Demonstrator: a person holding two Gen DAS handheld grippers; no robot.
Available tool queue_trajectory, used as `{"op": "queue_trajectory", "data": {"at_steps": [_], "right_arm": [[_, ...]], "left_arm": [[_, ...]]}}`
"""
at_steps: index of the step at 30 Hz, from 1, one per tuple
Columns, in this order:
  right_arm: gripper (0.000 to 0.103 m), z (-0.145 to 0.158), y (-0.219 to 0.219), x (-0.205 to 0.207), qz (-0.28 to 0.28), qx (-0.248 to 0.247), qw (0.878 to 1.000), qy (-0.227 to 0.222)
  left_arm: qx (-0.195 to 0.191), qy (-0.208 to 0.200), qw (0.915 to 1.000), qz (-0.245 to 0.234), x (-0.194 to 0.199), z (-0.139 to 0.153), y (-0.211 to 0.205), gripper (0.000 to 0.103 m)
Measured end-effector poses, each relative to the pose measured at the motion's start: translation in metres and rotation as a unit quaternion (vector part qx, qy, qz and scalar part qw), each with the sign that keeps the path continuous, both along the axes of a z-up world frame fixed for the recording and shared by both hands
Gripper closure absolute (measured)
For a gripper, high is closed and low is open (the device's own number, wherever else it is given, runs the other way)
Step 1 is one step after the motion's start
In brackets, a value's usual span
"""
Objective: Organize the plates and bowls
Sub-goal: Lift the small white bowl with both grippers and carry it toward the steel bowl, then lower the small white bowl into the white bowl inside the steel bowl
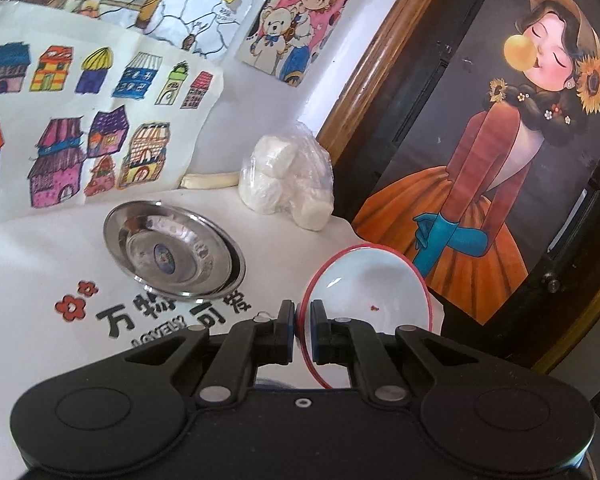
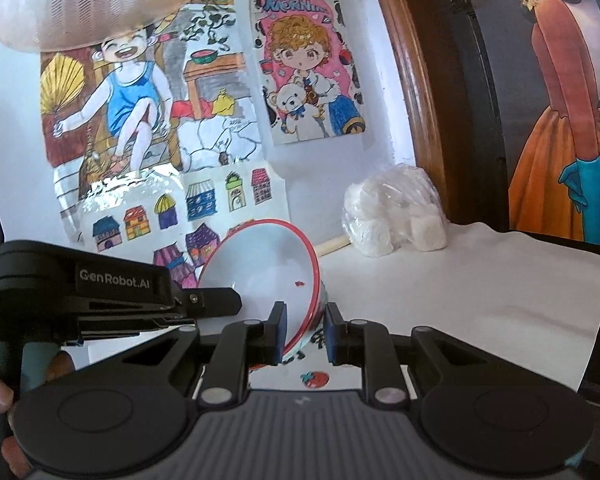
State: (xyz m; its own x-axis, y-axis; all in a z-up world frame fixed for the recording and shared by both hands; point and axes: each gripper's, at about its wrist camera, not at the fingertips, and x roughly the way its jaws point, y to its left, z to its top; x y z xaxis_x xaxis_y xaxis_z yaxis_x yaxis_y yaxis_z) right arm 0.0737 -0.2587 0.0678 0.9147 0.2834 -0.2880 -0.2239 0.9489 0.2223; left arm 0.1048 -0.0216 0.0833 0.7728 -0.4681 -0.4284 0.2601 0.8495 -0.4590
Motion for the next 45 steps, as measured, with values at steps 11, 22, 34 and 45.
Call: {"op": "queue_trajectory", "data": {"at_steps": [11, 22, 34, 45], "right_arm": [[0.081, -0.009, 0.008, -0.017, 0.013, -0.006, 1.000, 0.022], [0.081, -0.017, 0.010, -0.023, 0.024, -0.005, 0.999, 0.043], [0.079, -0.029, 0.010, -0.023, 0.037, 0.007, 0.996, 0.081], [0.078, -0.032, 0.010, -0.021, 0.044, 0.014, 0.994, 0.097]], "left_arm": [[-0.006, 0.021, 0.9998, 0.000, -0.018, -0.017, 0.011, 0.096], [-0.008, 0.045, 0.9990, -0.001, -0.027, -0.031, 0.015, 0.096], [0.002, 0.074, 0.9973, 0.005, -0.033, -0.049, 0.019, 0.096], [0.012, 0.083, 0.9965, 0.006, -0.034, -0.051, 0.018, 0.095]]}}
